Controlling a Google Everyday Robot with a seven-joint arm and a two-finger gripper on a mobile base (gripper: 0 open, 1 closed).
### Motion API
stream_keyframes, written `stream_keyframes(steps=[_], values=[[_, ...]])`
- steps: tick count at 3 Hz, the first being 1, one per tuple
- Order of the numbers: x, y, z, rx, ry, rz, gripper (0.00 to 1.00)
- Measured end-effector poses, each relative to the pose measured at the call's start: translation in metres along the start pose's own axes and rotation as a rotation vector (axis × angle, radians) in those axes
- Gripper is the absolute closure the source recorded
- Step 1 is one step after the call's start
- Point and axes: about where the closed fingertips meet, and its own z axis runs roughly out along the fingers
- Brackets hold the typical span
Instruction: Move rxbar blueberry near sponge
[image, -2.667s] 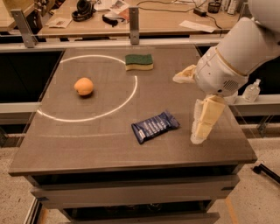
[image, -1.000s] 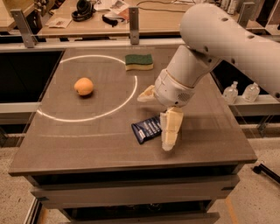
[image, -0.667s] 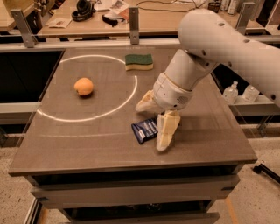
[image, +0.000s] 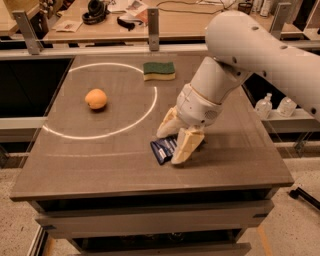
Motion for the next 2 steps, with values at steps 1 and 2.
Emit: stream_keyframes(steps=[1,2], values=[[-0.0023,0.0001,-0.0040,0.000,0.000,0.000,0.87],[0.0024,0.0001,-0.0134,0.048,-0.016,0.013,1.00]])
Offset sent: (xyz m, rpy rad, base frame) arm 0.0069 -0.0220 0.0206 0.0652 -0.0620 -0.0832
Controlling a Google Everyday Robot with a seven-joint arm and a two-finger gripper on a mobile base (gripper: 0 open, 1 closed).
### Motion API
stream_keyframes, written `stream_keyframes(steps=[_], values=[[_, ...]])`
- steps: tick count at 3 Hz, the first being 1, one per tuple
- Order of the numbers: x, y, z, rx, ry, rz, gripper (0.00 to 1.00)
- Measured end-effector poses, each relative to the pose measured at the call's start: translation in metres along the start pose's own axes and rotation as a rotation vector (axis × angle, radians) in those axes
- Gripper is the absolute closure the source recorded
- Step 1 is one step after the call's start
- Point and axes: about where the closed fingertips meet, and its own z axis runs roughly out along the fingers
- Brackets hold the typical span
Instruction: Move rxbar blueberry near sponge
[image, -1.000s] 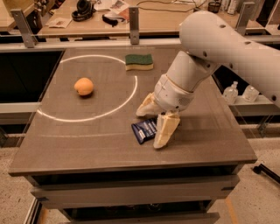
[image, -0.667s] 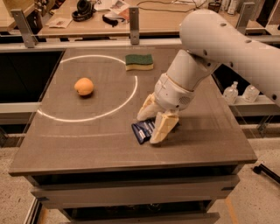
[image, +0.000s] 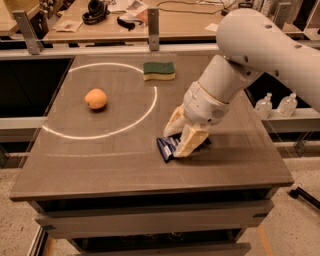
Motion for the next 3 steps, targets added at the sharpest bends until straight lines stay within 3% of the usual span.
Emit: stream_keyframes(steps=[2,3], values=[[0.013,-0.030,-0.051,0.209,-0.069,0.004,1.00],[0.026,-0.040,-0.082,0.301,-0.039,-0.012,1.00]])
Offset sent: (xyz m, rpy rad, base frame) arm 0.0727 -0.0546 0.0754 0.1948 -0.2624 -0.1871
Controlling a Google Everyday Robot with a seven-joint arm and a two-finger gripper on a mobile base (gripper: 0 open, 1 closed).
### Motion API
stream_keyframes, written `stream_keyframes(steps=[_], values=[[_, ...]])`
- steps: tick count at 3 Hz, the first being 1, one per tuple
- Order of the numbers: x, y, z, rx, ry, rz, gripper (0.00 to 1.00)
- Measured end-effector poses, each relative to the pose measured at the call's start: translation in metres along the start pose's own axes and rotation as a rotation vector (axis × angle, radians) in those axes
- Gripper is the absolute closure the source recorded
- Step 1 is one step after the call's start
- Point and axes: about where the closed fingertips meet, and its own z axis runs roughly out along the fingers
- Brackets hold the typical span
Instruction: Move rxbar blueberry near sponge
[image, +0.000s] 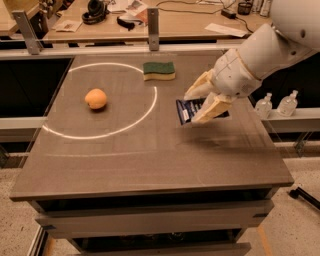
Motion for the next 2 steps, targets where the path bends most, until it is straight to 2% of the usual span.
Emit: stream_keyframes(steps=[2], values=[[0.0028,-0.0099,-0.0004,0.030,0.014,0.009,1.00]])
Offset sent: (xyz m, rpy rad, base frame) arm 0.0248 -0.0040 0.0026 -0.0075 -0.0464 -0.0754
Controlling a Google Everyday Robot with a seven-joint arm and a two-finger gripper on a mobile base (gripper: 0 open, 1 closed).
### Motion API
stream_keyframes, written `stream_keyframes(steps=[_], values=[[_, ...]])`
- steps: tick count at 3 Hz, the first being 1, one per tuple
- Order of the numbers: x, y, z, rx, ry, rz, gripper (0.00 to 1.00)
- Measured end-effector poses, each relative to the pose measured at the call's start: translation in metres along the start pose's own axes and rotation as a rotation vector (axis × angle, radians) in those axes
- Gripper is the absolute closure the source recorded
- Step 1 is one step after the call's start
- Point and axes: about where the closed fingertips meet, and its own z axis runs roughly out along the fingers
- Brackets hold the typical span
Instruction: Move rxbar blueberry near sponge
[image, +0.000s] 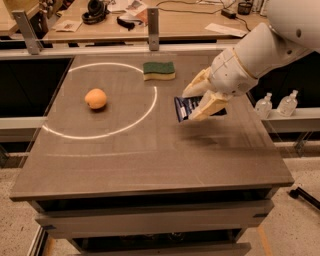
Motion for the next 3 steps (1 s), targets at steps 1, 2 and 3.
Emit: stream_keyframes(steps=[1,2,3], values=[[0.009,-0.030,0.006,0.025,0.035,-0.004,1.00],[0.013,-0.068,0.012,0.039,0.057,-0.043,1.00],[0.012,-0.102,0.017,0.055,0.068,-0.082,1.00]])
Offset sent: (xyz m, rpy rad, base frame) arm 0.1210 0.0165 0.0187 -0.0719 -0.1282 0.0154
